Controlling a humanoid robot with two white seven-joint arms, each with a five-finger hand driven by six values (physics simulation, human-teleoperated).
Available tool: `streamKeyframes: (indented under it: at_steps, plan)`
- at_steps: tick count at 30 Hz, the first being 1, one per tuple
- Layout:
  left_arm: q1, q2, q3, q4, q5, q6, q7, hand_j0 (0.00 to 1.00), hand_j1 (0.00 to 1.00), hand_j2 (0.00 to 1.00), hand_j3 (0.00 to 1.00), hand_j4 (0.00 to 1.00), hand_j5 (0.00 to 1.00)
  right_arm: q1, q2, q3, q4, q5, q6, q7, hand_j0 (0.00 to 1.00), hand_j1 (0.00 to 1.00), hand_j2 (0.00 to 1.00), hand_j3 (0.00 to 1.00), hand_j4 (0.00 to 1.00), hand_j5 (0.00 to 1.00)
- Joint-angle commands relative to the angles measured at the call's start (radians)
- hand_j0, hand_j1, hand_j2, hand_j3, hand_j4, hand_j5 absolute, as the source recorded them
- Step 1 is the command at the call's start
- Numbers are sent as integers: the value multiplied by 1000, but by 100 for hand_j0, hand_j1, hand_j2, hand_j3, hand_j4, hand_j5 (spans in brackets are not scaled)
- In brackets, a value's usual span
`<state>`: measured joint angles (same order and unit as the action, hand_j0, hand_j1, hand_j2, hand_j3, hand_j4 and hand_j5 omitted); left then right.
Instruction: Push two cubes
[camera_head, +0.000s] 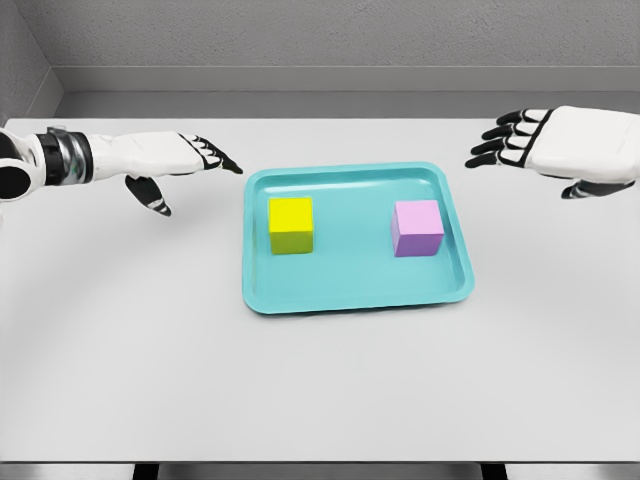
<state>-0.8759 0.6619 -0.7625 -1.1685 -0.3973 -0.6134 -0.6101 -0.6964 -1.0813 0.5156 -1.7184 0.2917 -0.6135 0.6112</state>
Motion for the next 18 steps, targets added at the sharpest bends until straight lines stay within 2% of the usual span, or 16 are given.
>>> streamKeyframes:
  at_steps: [1,5,7,8,9,10,11,13,15,18]
  plan:
    - [0,-1,2,-2,5,3,-1,100,100,100,100,100,100,0,0,3,-1,-3,3,0,100,100,100,100,100,100]
    - [0,-1,0,-10,-3,3,-1,100,100,100,100,100,100,-31,0,34,0,-8,3,0,100,100,100,100,100,100]
    - [-2,-1,2,-10,-31,3,-1,87,87,87,87,87,87,-52,-18,37,10,-9,3,0,100,100,100,100,100,100]
    - [-5,-1,-1,-10,-54,3,-1,62,62,62,62,62,62,-49,-19,53,7,-9,3,0,90,90,90,90,90,90]
    - [-6,-1,0,-10,-54,3,-1,51,51,51,51,51,51,-55,-15,134,3,-8,3,0,31,31,31,31,31,31]
    - [-6,1,3,-7,-52,3,-1,51,51,51,51,51,51,-54,-6,197,3,-6,3,0,9,9,9,9,9,9]
    - [-6,1,2,0,-52,3,-1,51,51,51,51,51,51,-54,-3,238,3,-2,3,0,0,0,0,0,0,0]
    - [-5,-4,-17,0,-58,3,-1,51,51,51,51,51,51,-63,1,259,5,4,3,0,0,0,0,0,0,0]
    - [-6,-10,-34,-7,-98,3,-1,48,48,48,48,48,48,-64,14,281,13,50,3,0,5,5,5,5,5,5]
    - [-6,-30,-49,-7,-100,3,-1,48,48,48,48,48,48,-64,32,285,30,70,3,0,4,4,4,4,4,4]
